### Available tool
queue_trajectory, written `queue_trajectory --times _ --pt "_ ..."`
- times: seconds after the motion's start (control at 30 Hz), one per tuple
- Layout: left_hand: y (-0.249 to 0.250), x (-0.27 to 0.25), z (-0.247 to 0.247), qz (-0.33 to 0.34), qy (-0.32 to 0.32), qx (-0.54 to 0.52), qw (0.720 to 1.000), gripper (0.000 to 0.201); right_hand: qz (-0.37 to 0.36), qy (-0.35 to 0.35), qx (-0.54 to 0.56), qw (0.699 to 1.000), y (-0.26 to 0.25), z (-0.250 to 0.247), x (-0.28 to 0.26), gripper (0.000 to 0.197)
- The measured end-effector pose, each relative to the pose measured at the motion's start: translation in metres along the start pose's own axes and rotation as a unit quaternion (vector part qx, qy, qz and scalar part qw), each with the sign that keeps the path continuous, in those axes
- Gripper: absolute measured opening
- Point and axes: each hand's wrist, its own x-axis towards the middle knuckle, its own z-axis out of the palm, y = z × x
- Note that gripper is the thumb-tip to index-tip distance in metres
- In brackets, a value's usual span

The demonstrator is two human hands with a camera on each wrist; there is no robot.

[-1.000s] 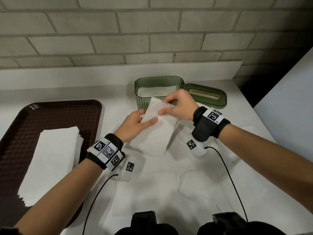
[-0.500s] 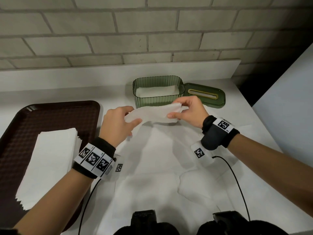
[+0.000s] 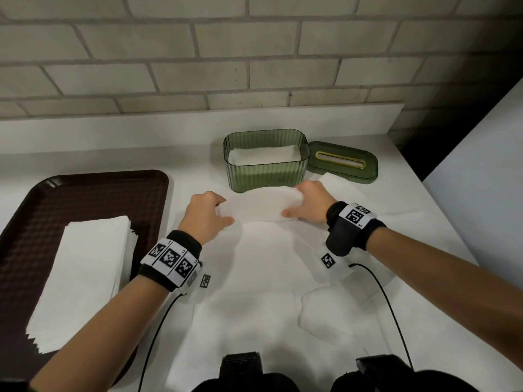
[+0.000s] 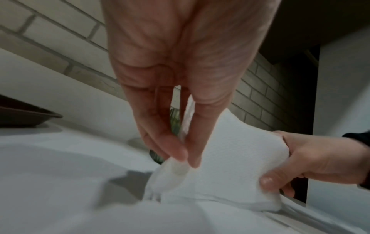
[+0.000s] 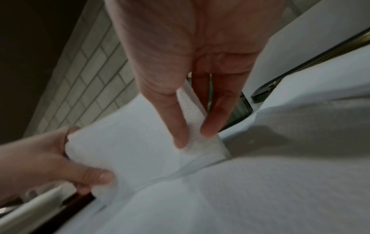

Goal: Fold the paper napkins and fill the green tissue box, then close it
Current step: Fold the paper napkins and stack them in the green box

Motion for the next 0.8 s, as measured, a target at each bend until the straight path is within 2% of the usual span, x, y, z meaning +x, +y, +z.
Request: queue_trajectory --times 0.07,0.13,0.27,0.33,0.4,0.47,0.57,0.63,0.73,0.8 --pt "0.001 0.003 -0.004 0.005 0.006 -0.013 1.0 0.017 0.014 0.001 -0.004 1.0 0.001 -0.002 0.003 0.042" --pt "0.006 0.011 -0.018 0.02 0.049 -0.045 0.998 0.02 -0.001 0.052 0.036 0.998 -0.004 -0.016 0.007 0.045" --pt "0.023 0.034 -0.05 0.052 0.15 -0.096 0.983 0.014 -0.051 0.157 0.188 0.968 -0.022 -0.053 0.023 0.026" --pt "0.029 0.053 -0.055 0.058 0.189 -0.161 0.967 0.013 -0.051 0.214 0.221 0.95 -0.025 -0.065 0.038 0.022" --pt "0.034 0.071 -0.055 0.035 0.213 -0.211 0.953 0.027 -0.034 0.241 0.217 0.945 -0.028 -0.069 0.05 0.024" --pt "0.036 0.085 -0.049 0.018 0.223 -0.216 0.95 0.037 -0.022 0.255 0.188 0.948 -0.024 -0.067 0.062 0.031" --pt "0.034 0.1 -0.034 0.02 0.205 -0.096 0.974 0.04 0.01 0.259 0.121 0.958 -0.014 -0.061 0.074 0.044" --pt "0.032 0.108 -0.025 0.034 0.18 0.01 0.983 0.034 0.016 0.243 0.032 0.969 -0.007 -0.057 0.079 0.043" --pt "0.035 0.116 -0.019 0.066 0.14 0.138 0.978 0.019 -0.004 0.193 -0.121 0.974 -0.005 -0.054 0.079 0.022" --pt "0.041 0.117 -0.018 0.082 0.113 0.205 0.969 0.013 -0.013 0.166 -0.186 0.968 -0.006 -0.053 0.079 0.013"
